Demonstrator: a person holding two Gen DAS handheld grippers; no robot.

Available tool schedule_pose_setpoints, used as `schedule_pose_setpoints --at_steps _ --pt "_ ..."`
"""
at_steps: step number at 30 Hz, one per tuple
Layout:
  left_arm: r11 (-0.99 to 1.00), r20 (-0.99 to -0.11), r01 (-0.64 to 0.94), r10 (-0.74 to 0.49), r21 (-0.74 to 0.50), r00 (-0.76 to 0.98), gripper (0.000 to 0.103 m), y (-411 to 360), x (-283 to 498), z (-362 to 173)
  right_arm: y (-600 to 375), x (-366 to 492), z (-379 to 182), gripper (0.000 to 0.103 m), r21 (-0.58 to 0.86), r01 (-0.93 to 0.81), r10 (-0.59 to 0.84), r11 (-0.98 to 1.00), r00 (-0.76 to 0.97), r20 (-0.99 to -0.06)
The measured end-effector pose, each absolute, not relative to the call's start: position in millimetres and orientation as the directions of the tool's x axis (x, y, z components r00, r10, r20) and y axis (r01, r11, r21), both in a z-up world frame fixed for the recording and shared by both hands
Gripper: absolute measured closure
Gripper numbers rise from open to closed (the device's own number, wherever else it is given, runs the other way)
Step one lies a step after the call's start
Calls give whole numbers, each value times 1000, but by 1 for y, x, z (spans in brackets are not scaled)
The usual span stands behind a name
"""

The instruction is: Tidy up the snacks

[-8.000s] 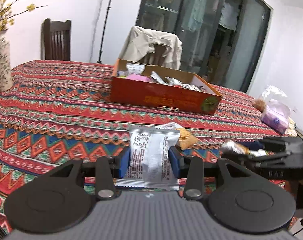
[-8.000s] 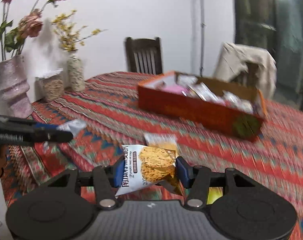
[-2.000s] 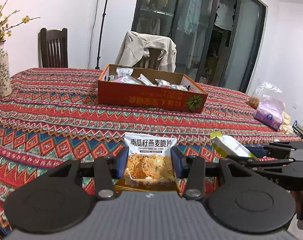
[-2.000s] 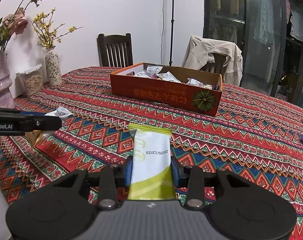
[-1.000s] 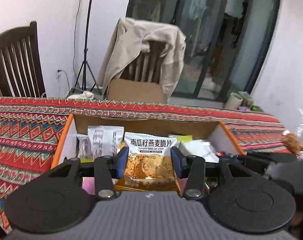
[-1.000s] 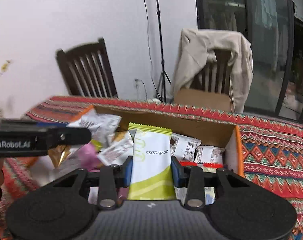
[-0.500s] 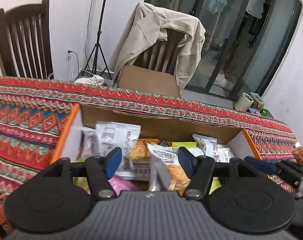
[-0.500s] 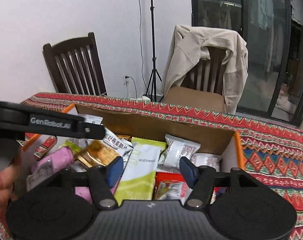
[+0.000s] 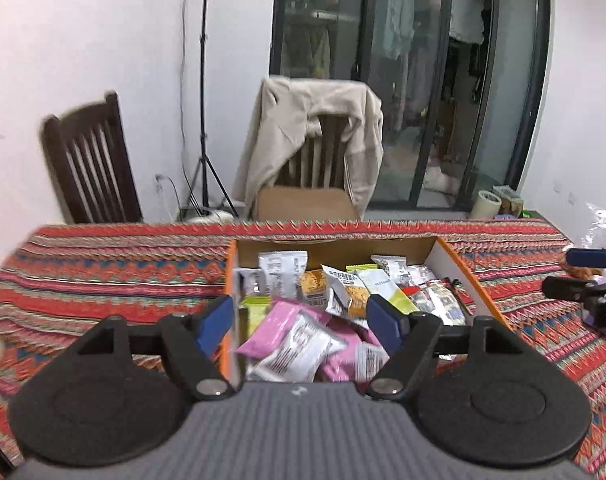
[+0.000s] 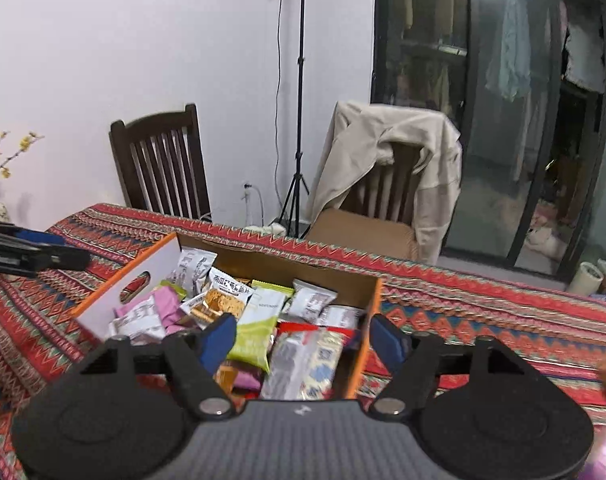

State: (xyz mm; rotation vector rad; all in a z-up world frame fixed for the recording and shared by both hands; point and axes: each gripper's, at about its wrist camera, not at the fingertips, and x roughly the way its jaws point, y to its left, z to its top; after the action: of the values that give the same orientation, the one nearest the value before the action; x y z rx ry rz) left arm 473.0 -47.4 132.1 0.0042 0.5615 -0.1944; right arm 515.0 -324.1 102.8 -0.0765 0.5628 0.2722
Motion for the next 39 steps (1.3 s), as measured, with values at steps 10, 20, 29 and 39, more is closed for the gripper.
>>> schedule_pose_setpoints --at_steps 10,20,29,39 --pt "981 -353 182 -147 65 924 6 -33 280 143 -357 349 137 8 8 -264 244 965 880 -408" --pt "982 -239 168 -144 85 960 0 -40 101 94 -351 180 96 2 22 -239 233 971 918 -321" --pt "996 -209 93 -88 14 974 0 -32 -9 43 -315 44 39 0 -7 -258 248 966 935 -254" --pt "998 -324 49 -57 -31 944 0 -25 12 -20 -281 12 -55 0 23 -190 188 982 934 -304"
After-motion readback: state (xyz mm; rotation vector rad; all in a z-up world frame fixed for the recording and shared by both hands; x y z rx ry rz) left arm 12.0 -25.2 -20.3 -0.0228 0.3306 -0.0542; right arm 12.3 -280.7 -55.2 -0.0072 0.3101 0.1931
